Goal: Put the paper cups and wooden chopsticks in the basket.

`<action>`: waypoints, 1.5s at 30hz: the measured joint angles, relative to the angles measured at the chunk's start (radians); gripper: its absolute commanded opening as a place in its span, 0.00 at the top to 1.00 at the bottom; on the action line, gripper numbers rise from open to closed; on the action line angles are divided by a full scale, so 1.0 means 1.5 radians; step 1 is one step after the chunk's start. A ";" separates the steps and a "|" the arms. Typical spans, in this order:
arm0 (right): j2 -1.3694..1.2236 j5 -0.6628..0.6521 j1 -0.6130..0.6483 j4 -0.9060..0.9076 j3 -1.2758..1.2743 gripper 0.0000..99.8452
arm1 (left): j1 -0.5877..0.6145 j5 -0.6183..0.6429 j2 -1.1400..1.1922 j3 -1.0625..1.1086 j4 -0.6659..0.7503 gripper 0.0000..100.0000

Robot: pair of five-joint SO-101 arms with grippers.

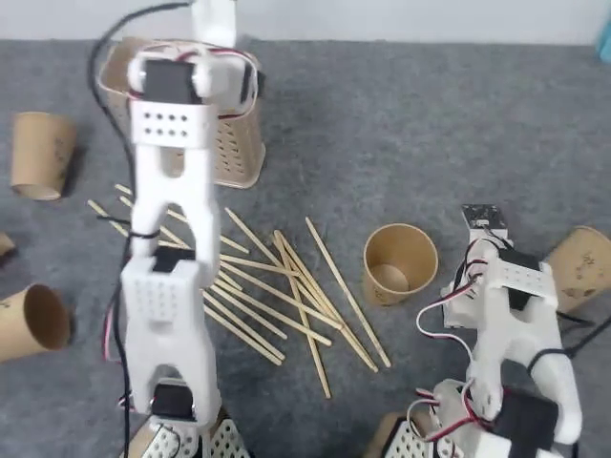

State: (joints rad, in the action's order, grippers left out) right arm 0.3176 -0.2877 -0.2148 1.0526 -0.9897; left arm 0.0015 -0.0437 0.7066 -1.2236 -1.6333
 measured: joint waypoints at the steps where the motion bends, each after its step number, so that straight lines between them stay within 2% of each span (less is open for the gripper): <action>1: 0.000 0.000 0.003 0.000 -0.001 0.82 | 0.001 0.000 0.032 -0.031 -0.005 0.82; 6: 0.000 0.000 0.006 0.000 -0.002 0.82 | 0.004 0.000 0.166 -0.138 -0.010 0.84; 10: 0.000 0.000 0.008 0.000 -0.002 0.82 | -0.013 0.000 0.209 -0.195 -0.042 1.00; 12: 0.000 0.000 0.008 0.000 -0.002 0.82 | -0.035 0.002 0.211 -0.220 -0.054 0.98; 29: 0.000 0.000 0.008 0.000 -0.002 0.82 | -0.143 0.306 0.211 -0.240 -0.059 0.99; 33: 0.000 0.000 0.008 0.000 -0.002 0.82 | -0.169 0.352 0.173 -0.187 -0.059 0.99; 41: 0.000 0.000 0.008 0.000 -0.002 0.82 | -0.236 0.416 0.015 0.041 -0.060 0.99; 45: 0.000 0.000 0.008 0.000 -0.002 0.82 | -0.236 0.440 0.001 0.061 -0.059 0.99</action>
State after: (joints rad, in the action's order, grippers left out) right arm 0.3176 -0.2877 -0.2025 1.0526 -0.9927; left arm -0.3529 0.6160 0.7081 -1.1316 -1.7223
